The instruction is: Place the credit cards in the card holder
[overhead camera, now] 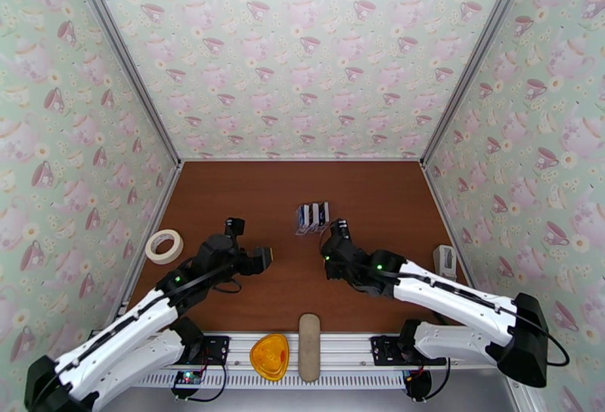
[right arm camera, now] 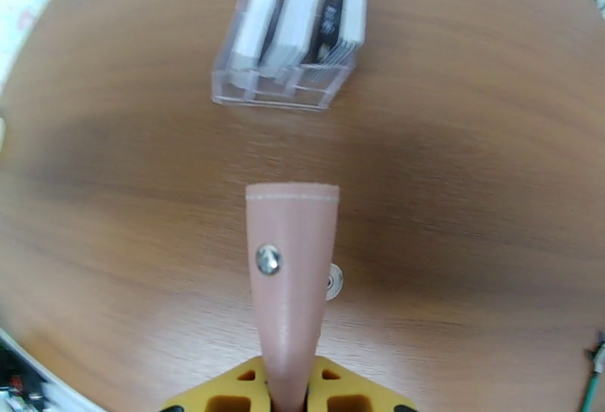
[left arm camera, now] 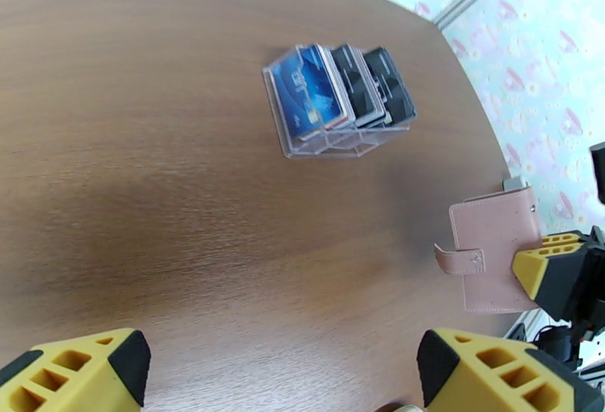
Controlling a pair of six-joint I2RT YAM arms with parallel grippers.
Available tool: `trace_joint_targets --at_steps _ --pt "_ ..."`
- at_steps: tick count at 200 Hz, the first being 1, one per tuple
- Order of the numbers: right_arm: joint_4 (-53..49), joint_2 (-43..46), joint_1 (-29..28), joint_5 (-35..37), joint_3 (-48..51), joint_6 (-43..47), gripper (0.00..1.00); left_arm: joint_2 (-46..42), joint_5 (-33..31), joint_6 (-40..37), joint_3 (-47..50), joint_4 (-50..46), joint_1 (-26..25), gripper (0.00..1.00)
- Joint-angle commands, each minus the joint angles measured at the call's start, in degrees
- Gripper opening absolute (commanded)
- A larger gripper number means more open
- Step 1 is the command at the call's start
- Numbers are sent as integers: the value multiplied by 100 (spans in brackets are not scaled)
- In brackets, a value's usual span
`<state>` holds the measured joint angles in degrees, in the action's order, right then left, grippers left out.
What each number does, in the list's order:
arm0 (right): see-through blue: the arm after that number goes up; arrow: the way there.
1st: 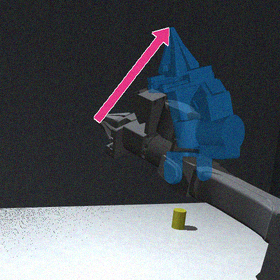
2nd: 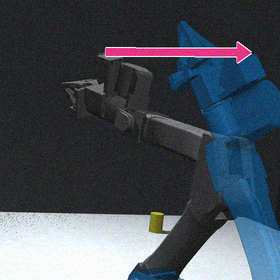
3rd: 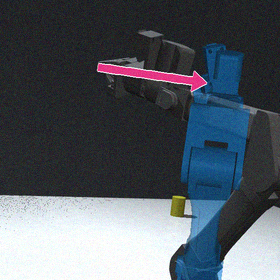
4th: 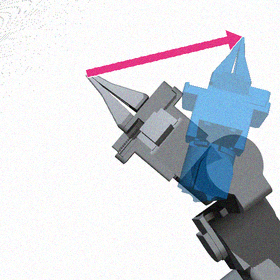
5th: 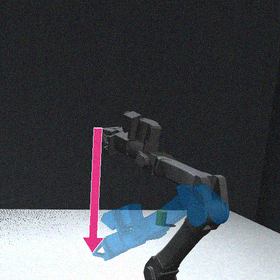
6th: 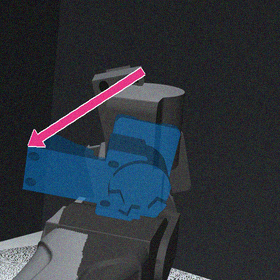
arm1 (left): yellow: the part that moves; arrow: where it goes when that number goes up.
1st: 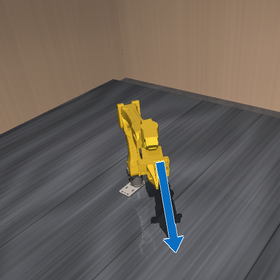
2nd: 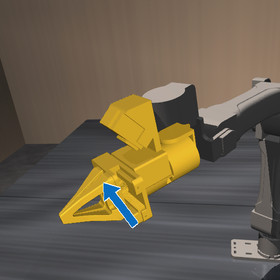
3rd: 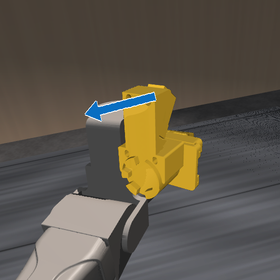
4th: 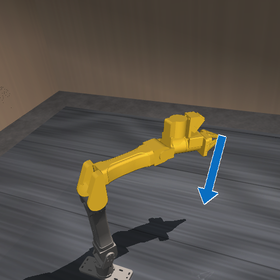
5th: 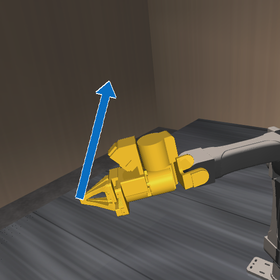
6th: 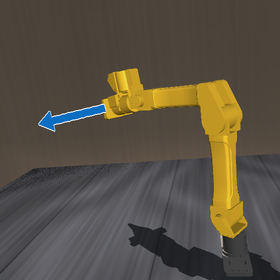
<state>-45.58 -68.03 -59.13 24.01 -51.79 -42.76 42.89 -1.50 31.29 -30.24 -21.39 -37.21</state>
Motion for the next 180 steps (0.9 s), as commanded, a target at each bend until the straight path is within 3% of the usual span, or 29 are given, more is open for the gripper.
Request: trace_joint_targets --at_steps 1,60,97,180 --pt "-731 -334 -199 934 -360 -358 0 -325 -175 196 284 25 -36 100" --pt "-1438 -1566 -566 1850 -876 -1144 0 -147 -244 300 784 242 -41 100" --pt "-2013 -2475 -779 2322 -1489 -1560 0 -273 -1223 237 901 -81 -149 100" --pt "-2506 -4522 -1012 2454 -2769 -2134 0 253 -1702 396 671 -380 -122 100"
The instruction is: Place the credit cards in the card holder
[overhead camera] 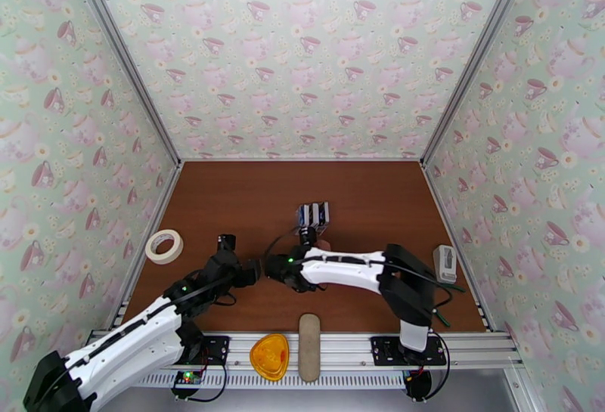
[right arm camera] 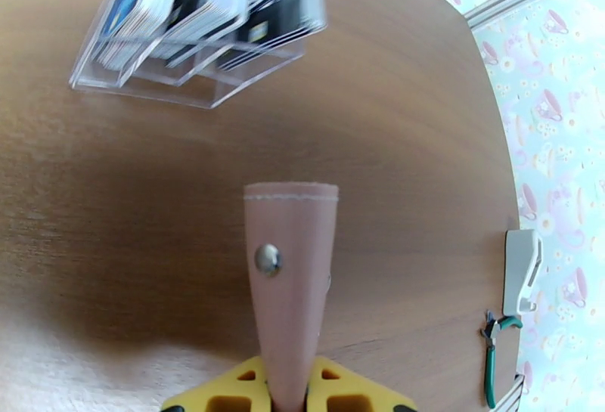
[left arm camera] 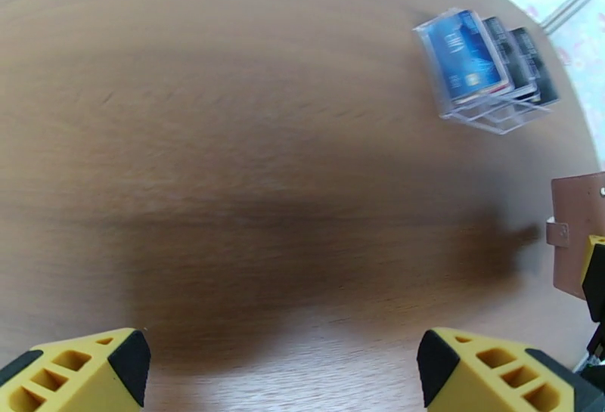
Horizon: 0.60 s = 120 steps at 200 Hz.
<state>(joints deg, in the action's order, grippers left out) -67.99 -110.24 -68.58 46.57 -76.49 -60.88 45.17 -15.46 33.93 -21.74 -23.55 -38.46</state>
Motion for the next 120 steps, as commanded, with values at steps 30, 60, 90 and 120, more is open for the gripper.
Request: trace_joint_targets --at_steps 30,60,90,120 --pt "-299 -749 -103 130 -539 -365 0 -29 -334 227 -173 -246 112 100" --pt "117 -982 -121 -155 -580 -143 2 80 -258 271 -211 -300 237 100" --pt "606 -1052 -121 -462 -516 130 10 132 -196 269 -222 -288 297 100" --pt "942 -1089 -121 -629 -492 271 19 246 -65 221 -239 -229 356 100"
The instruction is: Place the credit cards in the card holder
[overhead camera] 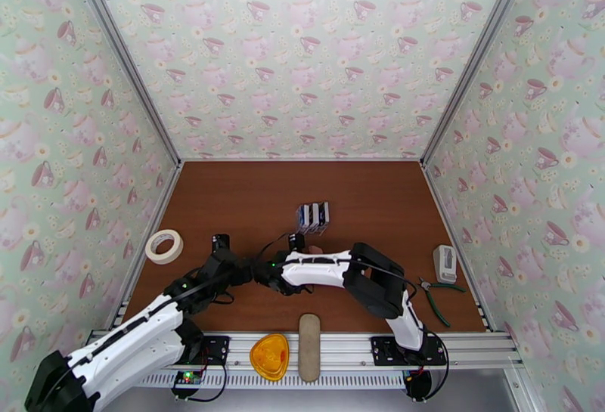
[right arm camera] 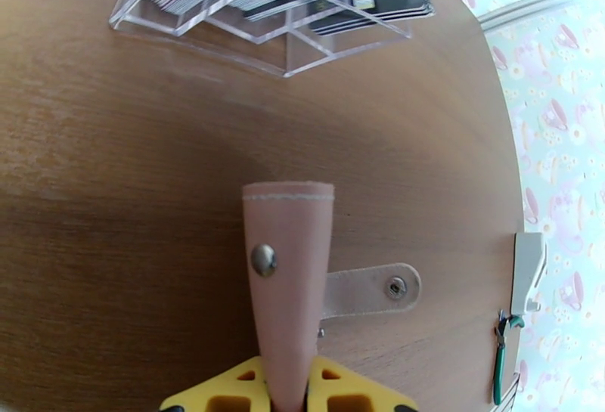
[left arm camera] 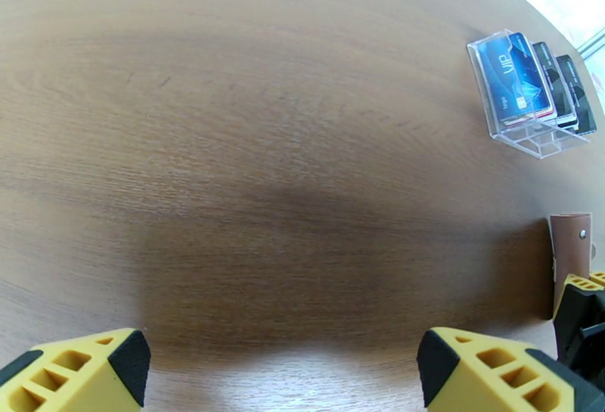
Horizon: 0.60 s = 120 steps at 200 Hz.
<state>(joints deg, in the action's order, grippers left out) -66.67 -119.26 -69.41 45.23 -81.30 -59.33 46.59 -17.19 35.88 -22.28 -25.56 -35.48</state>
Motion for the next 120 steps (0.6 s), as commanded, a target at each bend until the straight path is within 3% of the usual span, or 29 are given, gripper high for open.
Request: trace_joint_targets --at_steps 1,15,57,120 --pt "821 -186 -38 -506 -10 124 20 118 113 17 -186 -19 63 100" --pt "933 -192 -38 -569 30 161 30 263 171 -6 -235 -3 68 100" --pt "1242 -71 23 -706 172 268 38 482 251 -57 -301 53 72 100" --pt "2004 623 110 -1053 756 506 40 655 414 -108 -352 175 69 100"
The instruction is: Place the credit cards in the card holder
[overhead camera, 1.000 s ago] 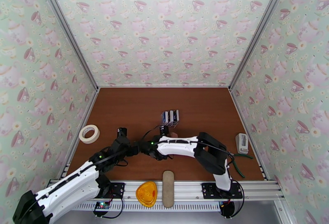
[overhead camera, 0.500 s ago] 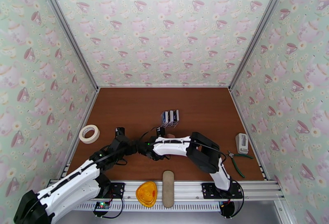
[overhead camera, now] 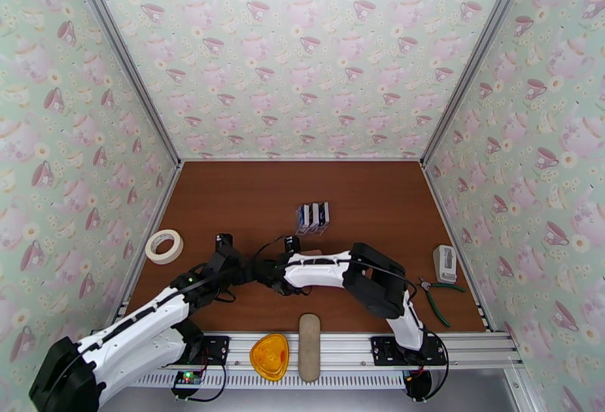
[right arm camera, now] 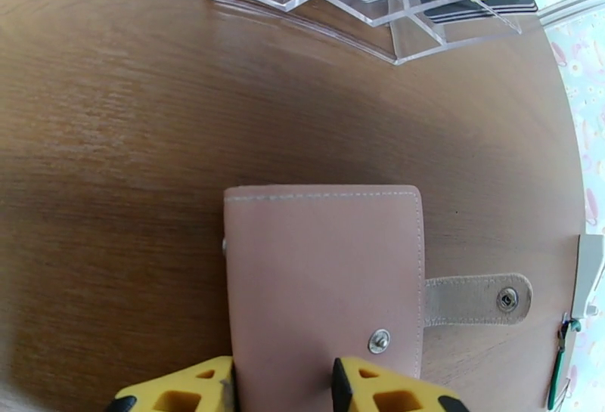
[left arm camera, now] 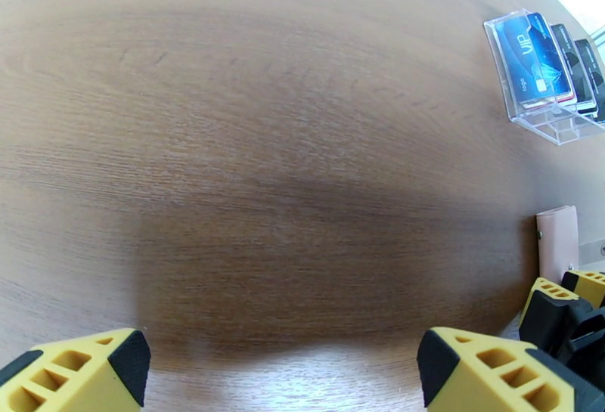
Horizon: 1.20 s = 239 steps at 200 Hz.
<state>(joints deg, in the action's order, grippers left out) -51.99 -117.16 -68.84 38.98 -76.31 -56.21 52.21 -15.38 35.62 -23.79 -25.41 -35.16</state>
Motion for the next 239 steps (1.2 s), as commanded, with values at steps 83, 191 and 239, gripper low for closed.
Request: trace_joint_targets --at_steps 83,191,239 --pt "1463 2233 145 -912 1191 932 45 809 879 84 -333 879 -247 96" --pt "1782 5080 1127 -1277 3169 1036 44 2918 1063 288 -1344 2128 -1309 73" --pt "1704 5648 1505 -1675 3694 991 42 3741 1323 235 -1815 2452 -1424 68"
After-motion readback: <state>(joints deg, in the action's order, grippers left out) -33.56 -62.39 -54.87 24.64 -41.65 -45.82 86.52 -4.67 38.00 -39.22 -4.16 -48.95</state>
